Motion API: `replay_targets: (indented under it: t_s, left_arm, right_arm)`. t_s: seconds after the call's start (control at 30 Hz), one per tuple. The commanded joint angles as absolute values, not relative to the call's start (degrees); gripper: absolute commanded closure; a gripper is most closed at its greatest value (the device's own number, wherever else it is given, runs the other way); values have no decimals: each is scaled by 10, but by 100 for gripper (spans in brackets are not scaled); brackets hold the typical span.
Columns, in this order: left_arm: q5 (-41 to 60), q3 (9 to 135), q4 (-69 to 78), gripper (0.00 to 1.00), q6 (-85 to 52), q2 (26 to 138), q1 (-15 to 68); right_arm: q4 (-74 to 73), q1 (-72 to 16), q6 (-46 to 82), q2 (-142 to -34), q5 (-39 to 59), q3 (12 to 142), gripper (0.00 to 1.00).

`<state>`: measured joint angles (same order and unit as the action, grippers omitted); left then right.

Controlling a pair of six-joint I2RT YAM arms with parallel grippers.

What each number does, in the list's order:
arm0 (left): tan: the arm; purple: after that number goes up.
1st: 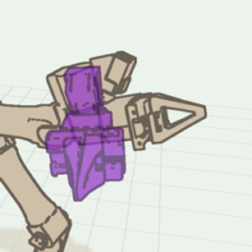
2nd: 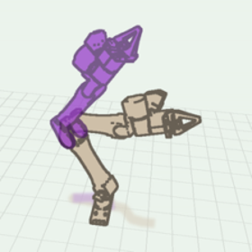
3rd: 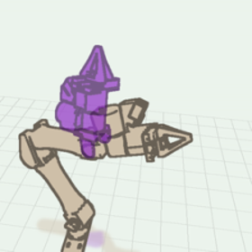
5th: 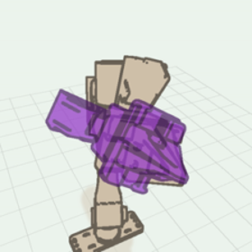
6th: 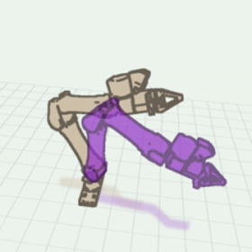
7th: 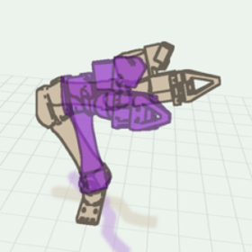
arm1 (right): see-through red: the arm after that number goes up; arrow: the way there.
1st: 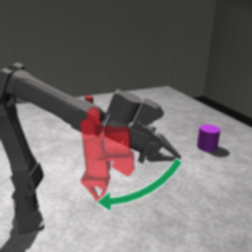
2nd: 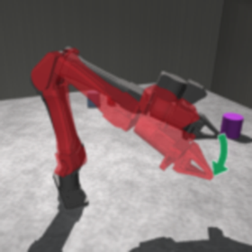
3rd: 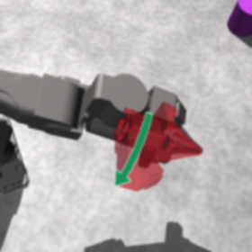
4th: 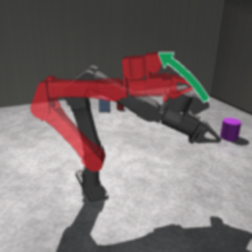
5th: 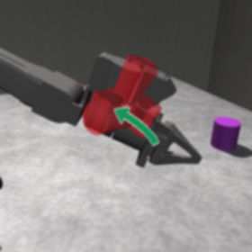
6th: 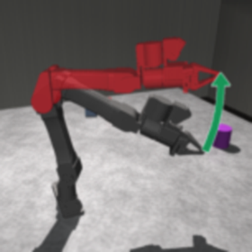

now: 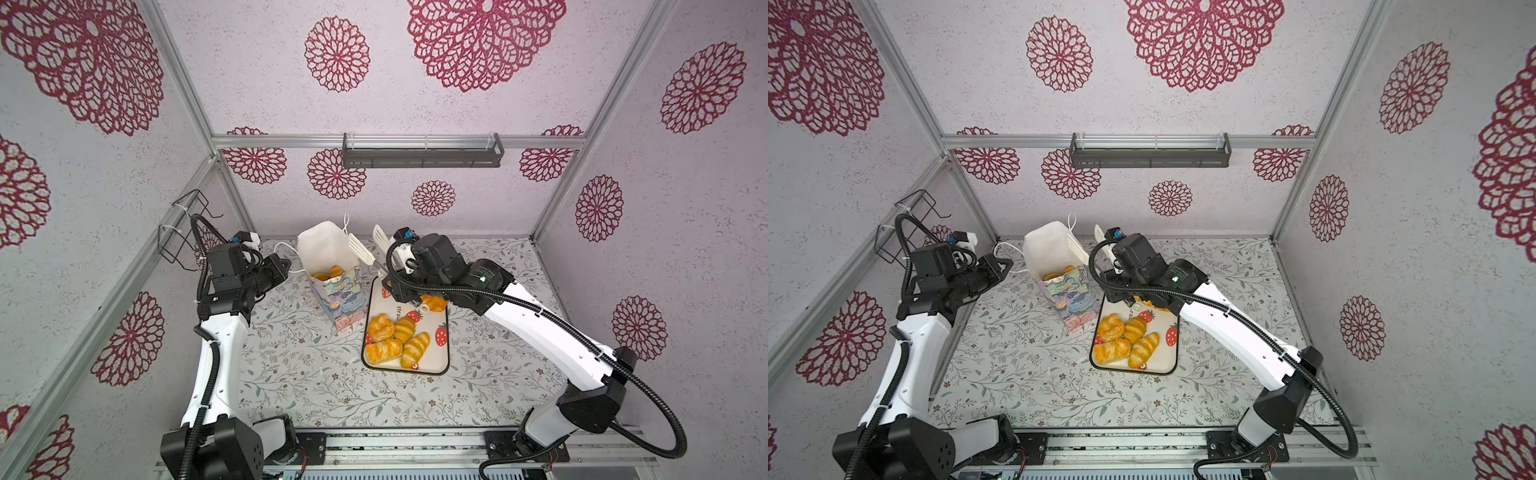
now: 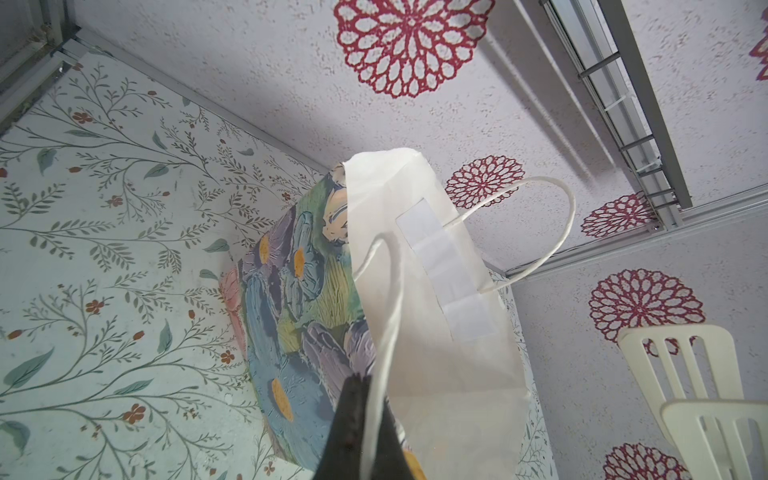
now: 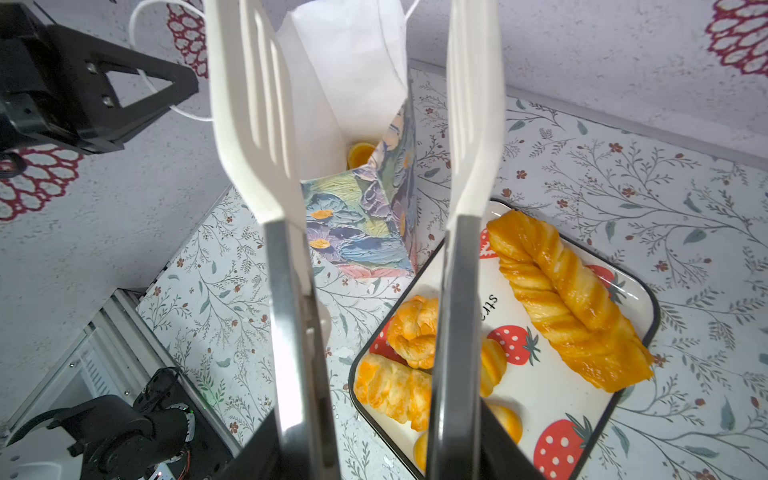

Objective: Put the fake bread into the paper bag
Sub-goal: 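Withdraw the tongs from the bag and move them over the tray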

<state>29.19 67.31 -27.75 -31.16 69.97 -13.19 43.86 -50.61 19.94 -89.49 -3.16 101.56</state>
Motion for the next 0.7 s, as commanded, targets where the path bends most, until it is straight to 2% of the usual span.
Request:
replay_targets:
  t_s: [0.0, 0.33, 0.67]
  left_arm:
    - [290, 665, -269, 100, -311, 689, -138]
    - [290, 666, -269, 100, -310, 689, -138]
    - [291, 665, -269, 100, -311, 690, -137]
  right_arm:
    - [427, -487, 188, -858, -53, 997, 48]
    - [440, -441, 178, -827, -62, 913, 48]
    - [481, -440, 140, -847, -106, 871, 48]
